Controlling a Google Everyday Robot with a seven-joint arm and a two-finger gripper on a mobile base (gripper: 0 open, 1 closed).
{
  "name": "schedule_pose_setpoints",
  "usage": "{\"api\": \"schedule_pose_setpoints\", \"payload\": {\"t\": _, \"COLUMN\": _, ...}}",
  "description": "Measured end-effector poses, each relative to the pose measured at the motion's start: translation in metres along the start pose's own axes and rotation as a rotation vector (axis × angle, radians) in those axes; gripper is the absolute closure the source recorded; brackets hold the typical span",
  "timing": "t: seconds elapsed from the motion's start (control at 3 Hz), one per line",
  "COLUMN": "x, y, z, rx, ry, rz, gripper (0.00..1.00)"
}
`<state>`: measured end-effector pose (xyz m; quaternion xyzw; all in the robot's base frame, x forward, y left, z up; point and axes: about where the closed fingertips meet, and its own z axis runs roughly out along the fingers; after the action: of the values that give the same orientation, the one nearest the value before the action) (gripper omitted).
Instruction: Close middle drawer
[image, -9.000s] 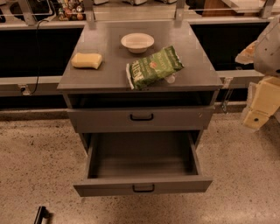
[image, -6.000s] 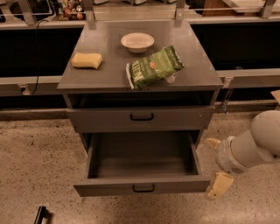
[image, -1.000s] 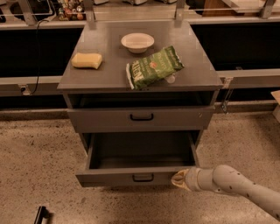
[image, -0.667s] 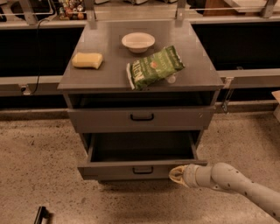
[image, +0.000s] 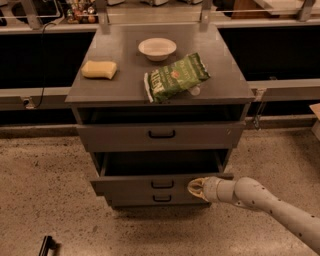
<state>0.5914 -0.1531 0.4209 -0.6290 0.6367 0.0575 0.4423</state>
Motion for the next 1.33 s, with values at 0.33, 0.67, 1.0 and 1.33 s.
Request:
{"api": "schedule_pose_setpoints", "payload": {"t": 0.33, "x": -0.002, "y": -0.028, "z": 0.016, "rx": 0.026, "ry": -0.004, "rz": -0.013, "gripper": 1.0}}
{"api": "schedule_pose_setpoints", "payload": {"t": 0.67, "x": -0.001, "y": -0.042, "z": 0.022, "rx": 0.041, "ry": -0.002, "rz": -0.011, "gripper": 1.0}}
{"api": "schedule_pose_setpoints", "payload": {"t": 1.0, "x": 0.003, "y": -0.07, "z": 0.029, "rx": 0.064, "ry": -0.014, "rz": 0.006, "gripper": 1.0}}
{"api": "schedule_pose_setpoints", "payload": {"t": 1.33, "x": -0.002, "y": -0.065, "z": 0.026, "rx": 0.058, "ry": -0.1, "rz": 0.033, "gripper": 1.0}}
